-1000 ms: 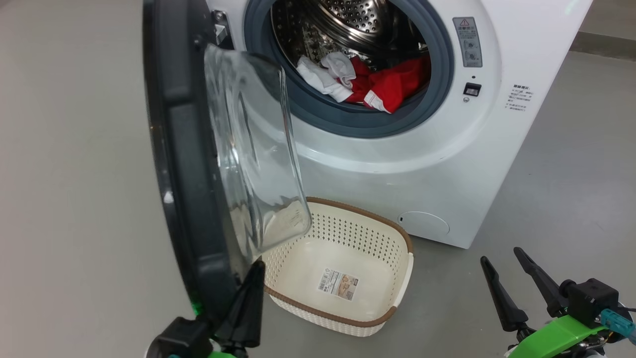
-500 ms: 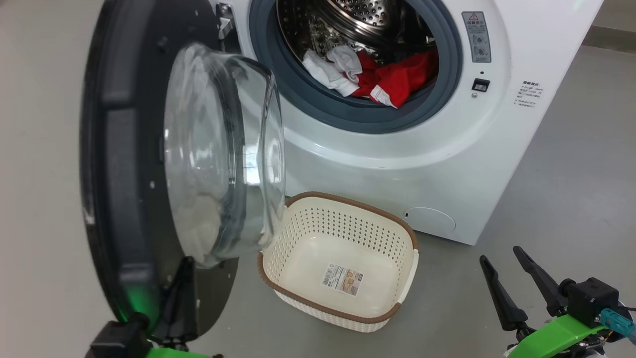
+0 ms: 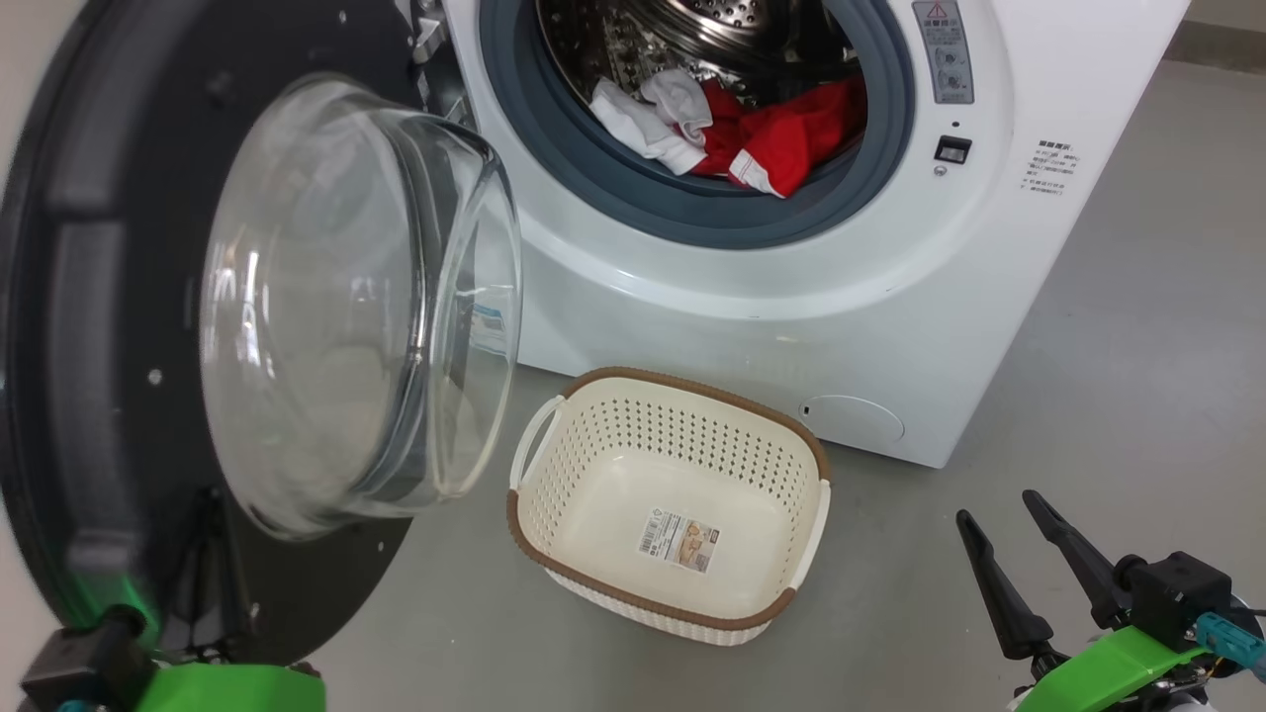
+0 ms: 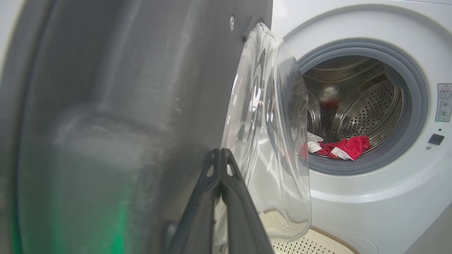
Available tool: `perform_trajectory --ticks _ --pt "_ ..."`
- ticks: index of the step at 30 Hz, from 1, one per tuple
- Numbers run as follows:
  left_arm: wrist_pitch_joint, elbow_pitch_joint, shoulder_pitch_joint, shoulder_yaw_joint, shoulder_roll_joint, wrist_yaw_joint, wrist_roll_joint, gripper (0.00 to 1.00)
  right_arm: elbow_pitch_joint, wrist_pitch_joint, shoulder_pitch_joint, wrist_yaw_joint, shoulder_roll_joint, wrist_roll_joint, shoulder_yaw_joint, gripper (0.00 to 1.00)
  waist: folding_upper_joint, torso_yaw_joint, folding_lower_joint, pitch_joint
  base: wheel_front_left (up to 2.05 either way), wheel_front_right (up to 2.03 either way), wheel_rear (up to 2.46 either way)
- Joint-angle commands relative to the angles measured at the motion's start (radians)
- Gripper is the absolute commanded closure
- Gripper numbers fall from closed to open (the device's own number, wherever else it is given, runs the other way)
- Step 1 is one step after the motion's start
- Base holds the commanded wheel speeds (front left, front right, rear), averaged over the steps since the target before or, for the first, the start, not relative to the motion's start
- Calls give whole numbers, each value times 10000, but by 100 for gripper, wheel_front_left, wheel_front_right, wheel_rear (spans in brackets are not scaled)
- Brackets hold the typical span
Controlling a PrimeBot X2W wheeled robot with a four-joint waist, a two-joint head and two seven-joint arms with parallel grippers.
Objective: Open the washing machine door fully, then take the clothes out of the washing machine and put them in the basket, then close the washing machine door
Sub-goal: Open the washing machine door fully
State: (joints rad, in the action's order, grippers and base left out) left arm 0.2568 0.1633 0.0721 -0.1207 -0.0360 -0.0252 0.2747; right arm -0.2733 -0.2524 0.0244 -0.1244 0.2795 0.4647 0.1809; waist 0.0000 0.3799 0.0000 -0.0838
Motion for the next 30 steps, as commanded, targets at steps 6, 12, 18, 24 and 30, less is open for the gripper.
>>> perform_trajectory --ticks 6,12,18,24,30 --pt "49 235 878 -1447 -389 209 -303 100 269 -93 482 -63 368 71 320 0 0 -39 0 -258 0 0 0" --pt "49 748 1433 -2218 -470 383 -392 100 297 -93 629 -63 520 90 404 0 0 -54 0 -486 0 0 0" --pt "49 1234 1994 -3081 -627 495 -512 100 334 -93 814 -63 694 115 520 0 0 -150 0 -784 0 0 0" --pt "49 1547 2376 -3749 -734 568 -665 100 366 -93 985 -63 833 142 580 0 0 -239 0 -1008 0 0 0" --pt "49 1996 2849 -4404 -912 702 -834 100 411 -93 1134 -63 955 149 570 0 0 -278 0 -1281 0 0 0"
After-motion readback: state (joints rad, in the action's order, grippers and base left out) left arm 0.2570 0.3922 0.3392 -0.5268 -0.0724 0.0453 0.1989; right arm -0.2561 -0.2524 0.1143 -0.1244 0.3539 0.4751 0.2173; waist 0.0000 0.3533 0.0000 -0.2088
